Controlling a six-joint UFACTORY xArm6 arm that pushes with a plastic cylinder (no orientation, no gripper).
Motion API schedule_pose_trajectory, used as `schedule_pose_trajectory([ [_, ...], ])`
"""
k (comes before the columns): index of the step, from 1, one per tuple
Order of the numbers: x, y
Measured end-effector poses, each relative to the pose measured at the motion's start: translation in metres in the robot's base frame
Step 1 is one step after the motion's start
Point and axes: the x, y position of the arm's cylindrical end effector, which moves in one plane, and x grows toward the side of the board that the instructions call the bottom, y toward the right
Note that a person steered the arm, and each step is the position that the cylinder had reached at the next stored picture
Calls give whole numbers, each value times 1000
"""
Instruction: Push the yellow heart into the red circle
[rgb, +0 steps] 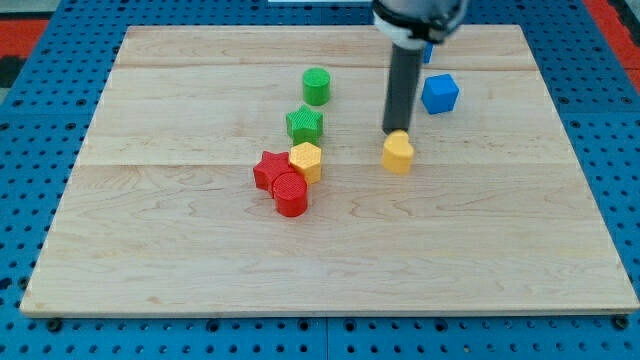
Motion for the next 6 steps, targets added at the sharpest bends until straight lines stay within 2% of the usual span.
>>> schedule_pose_trajectory([
  [1, 25, 8],
  [2, 37, 45],
  [3, 61, 42],
  [5, 60, -36],
  [6, 37, 6],
])
